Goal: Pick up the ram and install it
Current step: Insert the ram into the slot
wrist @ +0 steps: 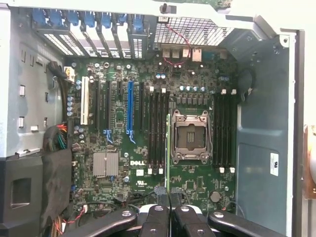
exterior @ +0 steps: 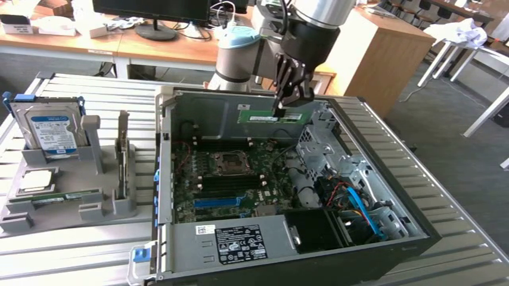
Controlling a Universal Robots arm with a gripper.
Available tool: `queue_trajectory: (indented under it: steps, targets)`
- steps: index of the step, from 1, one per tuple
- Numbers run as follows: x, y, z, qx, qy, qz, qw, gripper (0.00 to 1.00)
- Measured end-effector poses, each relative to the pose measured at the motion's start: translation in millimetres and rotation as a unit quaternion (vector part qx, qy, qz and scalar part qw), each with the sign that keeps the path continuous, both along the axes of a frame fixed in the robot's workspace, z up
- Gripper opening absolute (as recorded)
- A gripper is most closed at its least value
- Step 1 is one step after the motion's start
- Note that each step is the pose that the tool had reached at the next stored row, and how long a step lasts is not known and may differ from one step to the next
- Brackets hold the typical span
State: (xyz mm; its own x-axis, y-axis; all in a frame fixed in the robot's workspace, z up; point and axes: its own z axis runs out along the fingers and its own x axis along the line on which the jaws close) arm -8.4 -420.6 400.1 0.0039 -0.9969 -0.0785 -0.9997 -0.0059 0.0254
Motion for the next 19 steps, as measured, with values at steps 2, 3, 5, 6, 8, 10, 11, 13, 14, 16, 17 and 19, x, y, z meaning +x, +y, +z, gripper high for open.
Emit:
queue_trajectory:
  steps: [2, 3, 5, 6, 8, 10, 11, 13, 14, 16, 17, 19]
  targets:
    - [0.0, 0.0, -0.6, 0.0000, 0.0000, 0.000, 1.0000, 0.12]
    - [0.0, 0.0, -0.8, 0.0000, 0.0000, 0.000, 1.0000, 0.12]
    - [0.0, 0.0, -1.4, -0.0001, 0.0000, 0.000, 1.0000, 0.12]
    - [0.0, 0.0, -1.7, -0.0001, 0.0000, 0.000, 1.0000, 0.12]
    - [0.0, 0.0, -2.2, -0.0001, 0.0001, 0.000, 1.0000, 0.12]
    - [0.0, 0.0, -2.7, -0.0001, 0.0000, 0.000, 1.0000, 0.12]
    - [0.0, 0.0, -3.0, -0.0001, 0.0001, 0.000, 1.0000, 0.12]
    - [0.0, 0.0, -3.5, 0.0000, 0.0000, 0.000, 1.0000, 0.12]
    - [0.0, 0.0, -3.8, -0.0001, 0.0000, 0.000, 1.0000, 0.12]
    - [0.0, 0.0, -4.3, -0.0001, 0.0000, 0.000, 1.0000, 0.12]
    - [0.0, 0.0, -4.5, -0.0001, 0.0000, 0.000, 1.0000, 0.12]
    - [0.0, 0.0, -4.9, -0.0001, 0.0001, 0.000, 1.0000, 0.12]
